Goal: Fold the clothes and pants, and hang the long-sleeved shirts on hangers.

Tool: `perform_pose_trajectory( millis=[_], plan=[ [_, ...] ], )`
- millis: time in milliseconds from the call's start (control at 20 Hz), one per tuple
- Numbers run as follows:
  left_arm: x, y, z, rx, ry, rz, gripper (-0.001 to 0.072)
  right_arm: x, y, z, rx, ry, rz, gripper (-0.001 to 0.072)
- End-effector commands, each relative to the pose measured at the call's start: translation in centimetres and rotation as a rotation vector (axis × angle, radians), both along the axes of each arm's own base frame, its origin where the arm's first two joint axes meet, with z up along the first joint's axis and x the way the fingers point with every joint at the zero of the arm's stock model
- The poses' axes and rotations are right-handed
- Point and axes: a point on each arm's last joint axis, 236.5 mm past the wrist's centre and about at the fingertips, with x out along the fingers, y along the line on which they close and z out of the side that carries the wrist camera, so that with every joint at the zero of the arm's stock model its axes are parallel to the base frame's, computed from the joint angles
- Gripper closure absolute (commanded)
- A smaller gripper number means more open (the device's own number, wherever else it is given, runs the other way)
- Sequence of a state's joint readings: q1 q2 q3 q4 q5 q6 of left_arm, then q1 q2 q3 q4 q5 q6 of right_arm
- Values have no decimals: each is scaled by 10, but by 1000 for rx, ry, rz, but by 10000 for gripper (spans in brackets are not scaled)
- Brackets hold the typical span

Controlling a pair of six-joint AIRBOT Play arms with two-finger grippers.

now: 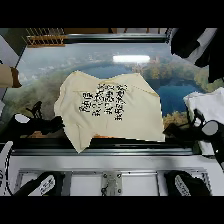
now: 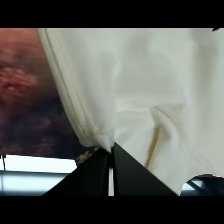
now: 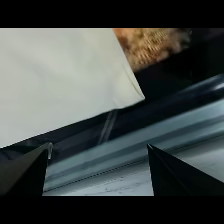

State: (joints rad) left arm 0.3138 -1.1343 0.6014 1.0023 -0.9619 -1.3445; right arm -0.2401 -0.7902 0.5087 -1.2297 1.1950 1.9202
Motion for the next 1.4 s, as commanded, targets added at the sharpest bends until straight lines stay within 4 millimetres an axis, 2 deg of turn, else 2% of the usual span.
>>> perform_pose_trajectory(
  millis=[0,100,350,550,600,700,750,800,950,1000,1050,1100,1150,1250,1350],
  plan=[
    [-6,-1,10,12,-37,-11,701,-13,15,-43,155,45,-281,56],
    [-4,0,16,21,-61,-9,701,0,18,-51,177,-12,-341,56],
    [-5,-1,19,20,-66,-12,701,23,17,-60,124,-93,-325,56],
    [-5,-1,19,20,-66,-12,701,39,18,-58,99,-166,-312,59],
    [-5,-1,19,20,-66,-12,701,40,21,-58,97,-172,-300,144],
    [-4,-1,19,21,-67,-12,701,43,22,-57,89,-191,-284,454],
    [-4,-1,19,22,-68,-12,701,45,22,-56,78,-209,-260,564],
    [-3,0,20,22,-70,-11,701,49,22,-53,64,-230,-219,707],
    [0,1,24,25,-80,-14,701,72,18,-27,12,-333,-91,704],
    [9,3,37,29,-106,-20,702,85,13,-10,-19,-375,-56,704],
    [20,8,56,41,-152,-17,701,101,4,16,-63,-432,-22,704],
    [36,17,87,62,-228,-8,701,118,-7,47,-115,-493,8,704],
    [50,25,125,86,-311,11,702,134,-21,89,-183,-567,43,704],
    [65,38,224,138,-512,54,701,156,-38,188,-310,-741,130,704],
    [55,37,328,232,-741,43,702,158,-46,297,-414,-946,158,704]
  ],
)
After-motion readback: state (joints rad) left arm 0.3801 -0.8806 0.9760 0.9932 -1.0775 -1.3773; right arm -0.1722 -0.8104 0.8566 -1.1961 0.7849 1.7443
